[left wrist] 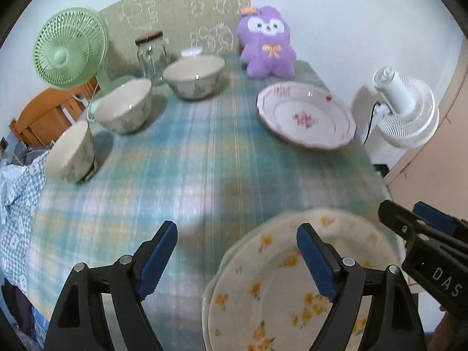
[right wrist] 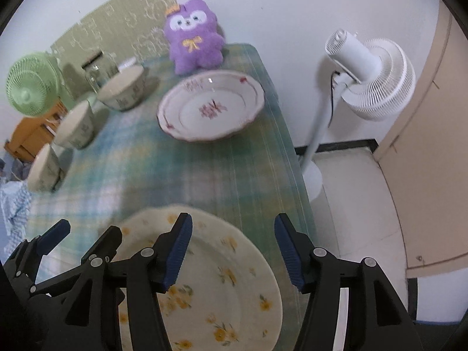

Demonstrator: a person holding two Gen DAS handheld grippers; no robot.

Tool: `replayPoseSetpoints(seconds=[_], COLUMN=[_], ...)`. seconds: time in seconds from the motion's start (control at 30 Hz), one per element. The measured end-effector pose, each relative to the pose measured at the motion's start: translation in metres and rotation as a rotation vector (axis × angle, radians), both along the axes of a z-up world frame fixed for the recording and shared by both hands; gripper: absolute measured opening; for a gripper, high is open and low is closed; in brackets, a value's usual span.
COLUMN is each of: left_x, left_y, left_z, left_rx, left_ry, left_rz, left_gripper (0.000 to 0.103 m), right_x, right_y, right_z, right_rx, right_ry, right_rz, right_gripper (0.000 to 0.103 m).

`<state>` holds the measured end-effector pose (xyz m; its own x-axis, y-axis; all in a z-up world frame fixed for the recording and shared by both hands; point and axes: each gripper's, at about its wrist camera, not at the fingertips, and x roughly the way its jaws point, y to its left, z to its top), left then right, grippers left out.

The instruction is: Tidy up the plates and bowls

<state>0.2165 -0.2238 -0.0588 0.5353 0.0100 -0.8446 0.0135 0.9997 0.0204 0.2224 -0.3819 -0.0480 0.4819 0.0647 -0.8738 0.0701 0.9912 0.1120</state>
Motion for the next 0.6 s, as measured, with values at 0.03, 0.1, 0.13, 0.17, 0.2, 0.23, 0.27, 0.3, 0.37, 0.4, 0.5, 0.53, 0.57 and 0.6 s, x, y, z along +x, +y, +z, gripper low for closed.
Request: replayPoseSetpoints(seconds=[0.03, 0.1, 0.13, 0.17, 0.2, 0.23, 0.27, 0.3, 0.37, 0.4, 0.5, 0.53, 0.57, 0.6], left_x=[0.003, 0.010, 0.013, 0.017, 0.021, 0.025, 0.030, 0.035, 0.045, 0.049, 0.067, 0.073, 0.078, 0.083], left_y=[0.001, 0.002, 0.003, 0.002, 0.002, 0.002, 0.002, 0.002, 0.001, 0.000, -0.005, -0.007, -0.008, -0.010], left_z=[0.004, 0.014, 0.018, 0.022, 0.025, 0.028, 0.029, 0.031, 0.035, 0.036, 0.036, 0.035, 0.033, 0.032], left_rx=[-0.001, 0.004, 0.008, 0.011, 0.010, 0.005, 0.001, -0.001, 0.000, -0.001, -0.002, -0.006, -0.012, -0.017], left_ry=[-0.006, -0.026, -0.035, -0.044, -0.050, -0.053, -0.056, -0.061, -0.070, -0.073, -0.080, -0.077, -0.074, -0.070], left_rz=[-0.001, 0.000, 0.000, -0.004, -0.007, -0.010, -0.013, -0.018, -0.024, -0.029, -0.046, -0.051, -0.055, -0.060], left_gripper=[0.086, 0.086, 0.086, 0.086, 0.086, 0.086, 0.086, 0.086, 0.086, 0.086, 0.084, 0.084, 0.084, 0.084], right_x=[0.004, 0.011, 0.014, 0.019, 0.023, 0.027, 0.033, 0.037, 0.047, 0.052, 0.067, 0.072, 0.078, 0.082], right_y=[0.001, 0.001, 0.001, 0.001, 0.002, 0.002, 0.003, 0.005, 0.007, 0.008, 0.007, 0.006, 0.005, 0.004], right_z=[0.006, 0.014, 0.018, 0.022, 0.026, 0.030, 0.033, 0.035, 0.040, 0.041, 0.041, 0.041, 0.040, 0.039], right_rx=[0.009, 0.024, 0.032, 0.041, 0.046, 0.045, 0.037, 0.032, 0.026, 0.022, 0.029, 0.032, 0.032, 0.034], right_ry=[-0.010, -0.023, -0.028, -0.034, -0.042, -0.049, -0.056, -0.062, -0.070, -0.073, -0.079, -0.079, -0.077, -0.078], right_rz=[0.006, 0.014, 0.018, 0.024, 0.027, 0.029, 0.030, 0.032, 0.049, 0.053, 0.043, 0.040, 0.029, 0.023], right_gripper=[0.062, 0.062, 0.062, 0.062, 0.062, 0.062, 0.062, 0.062, 0.062, 0.062, 0.062, 0.062, 0.062, 0.062])
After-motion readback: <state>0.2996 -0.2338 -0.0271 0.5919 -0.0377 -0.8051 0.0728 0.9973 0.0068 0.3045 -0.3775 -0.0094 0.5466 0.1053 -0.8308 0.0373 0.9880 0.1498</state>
